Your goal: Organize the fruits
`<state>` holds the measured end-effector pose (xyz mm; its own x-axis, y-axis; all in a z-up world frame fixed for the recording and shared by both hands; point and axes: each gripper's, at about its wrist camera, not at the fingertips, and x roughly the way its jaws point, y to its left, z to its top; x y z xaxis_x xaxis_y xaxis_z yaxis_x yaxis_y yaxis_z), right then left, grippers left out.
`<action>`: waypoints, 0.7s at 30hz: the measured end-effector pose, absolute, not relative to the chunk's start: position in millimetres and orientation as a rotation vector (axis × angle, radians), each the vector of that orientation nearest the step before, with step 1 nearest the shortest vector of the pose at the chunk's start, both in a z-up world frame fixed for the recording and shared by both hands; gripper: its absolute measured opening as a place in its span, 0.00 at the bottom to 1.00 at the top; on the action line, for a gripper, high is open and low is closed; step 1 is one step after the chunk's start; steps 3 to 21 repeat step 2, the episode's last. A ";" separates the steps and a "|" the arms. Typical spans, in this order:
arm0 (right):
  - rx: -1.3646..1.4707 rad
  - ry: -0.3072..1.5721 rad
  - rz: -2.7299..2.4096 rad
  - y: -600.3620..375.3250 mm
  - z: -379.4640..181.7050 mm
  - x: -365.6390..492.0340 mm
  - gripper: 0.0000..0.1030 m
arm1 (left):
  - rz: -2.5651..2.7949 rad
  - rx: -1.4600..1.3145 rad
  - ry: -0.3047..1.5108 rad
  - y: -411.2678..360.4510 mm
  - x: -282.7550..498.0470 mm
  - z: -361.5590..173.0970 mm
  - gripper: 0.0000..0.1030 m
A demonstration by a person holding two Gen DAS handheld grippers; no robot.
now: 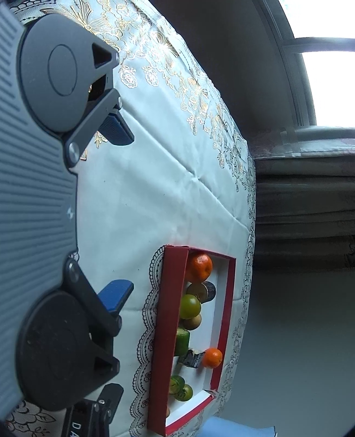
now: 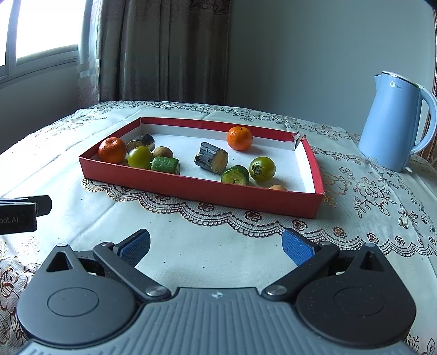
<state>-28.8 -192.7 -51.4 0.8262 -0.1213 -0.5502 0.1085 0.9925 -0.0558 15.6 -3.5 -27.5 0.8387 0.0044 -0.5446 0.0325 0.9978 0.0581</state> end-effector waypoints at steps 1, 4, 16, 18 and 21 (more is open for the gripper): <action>-0.022 0.586 -0.122 -192.7 -51.5 -28.8 1.00 | -0.015 0.068 0.576 -3.9 15.7 -27.7 1.00; -0.022 0.585 -0.122 -192.6 -51.4 -28.9 1.00 | -0.017 0.065 0.578 -3.6 16.0 -27.9 1.00; -0.022 0.585 -0.122 -192.6 -51.4 -28.9 1.00 | -0.017 0.065 0.578 -3.6 16.0 -27.9 1.00; -0.022 0.585 -0.122 -192.6 -51.4 -28.9 1.00 | -0.017 0.065 0.578 -3.6 16.0 -27.9 1.00; -0.022 0.585 -0.122 -192.6 -51.4 -28.9 1.00 | -0.017 0.065 0.578 -3.6 16.0 -27.9 1.00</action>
